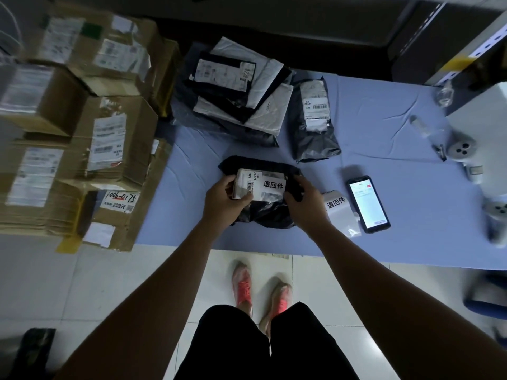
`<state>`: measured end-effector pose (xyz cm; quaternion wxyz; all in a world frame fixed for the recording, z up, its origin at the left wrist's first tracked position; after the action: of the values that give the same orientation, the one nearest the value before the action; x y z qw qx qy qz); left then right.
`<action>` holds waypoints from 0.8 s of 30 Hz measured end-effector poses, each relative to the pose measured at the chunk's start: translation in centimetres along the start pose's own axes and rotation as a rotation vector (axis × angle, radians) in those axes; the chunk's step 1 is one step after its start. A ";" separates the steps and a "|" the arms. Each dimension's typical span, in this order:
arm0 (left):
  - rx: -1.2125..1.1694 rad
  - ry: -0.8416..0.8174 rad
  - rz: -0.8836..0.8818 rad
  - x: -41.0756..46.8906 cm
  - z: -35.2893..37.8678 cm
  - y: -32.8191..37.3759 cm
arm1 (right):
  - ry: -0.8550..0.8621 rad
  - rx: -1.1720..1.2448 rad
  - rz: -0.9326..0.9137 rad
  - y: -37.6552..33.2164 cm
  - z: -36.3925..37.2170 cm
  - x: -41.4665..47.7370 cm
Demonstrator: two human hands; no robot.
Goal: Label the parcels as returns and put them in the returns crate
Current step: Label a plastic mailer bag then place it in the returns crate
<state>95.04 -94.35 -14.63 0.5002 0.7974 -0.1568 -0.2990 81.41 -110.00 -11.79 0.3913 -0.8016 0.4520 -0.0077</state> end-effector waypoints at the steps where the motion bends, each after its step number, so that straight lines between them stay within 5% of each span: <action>1: -0.006 -0.006 0.012 -0.4 -0.3 -0.1 | 0.001 0.011 -0.012 -0.2 0.1 -0.4; 15: 0.150 0.367 0.042 -16.5 -10.6 -2.3 | -0.166 0.043 -0.282 -6.2 5.9 -12.1; 24: 0.043 0.556 -0.004 -28.5 -23.3 -6.3 | -0.279 0.076 -0.517 -14.8 13.4 -23.9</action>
<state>87.50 -59.46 -3.64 0.5063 0.8596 -0.0182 -0.0664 82.78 -79.98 -3.52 0.4645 -0.8682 0.1741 -0.0136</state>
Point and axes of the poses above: each hand's wrist, its own x-axis towards the middle knuckle, its own z-axis out of the palm, y = z × x, the point moved 3 cm from there along x, towards the middle knuckle, and after that the axes turned 4 degrees about -x, right-handed, at the moved point
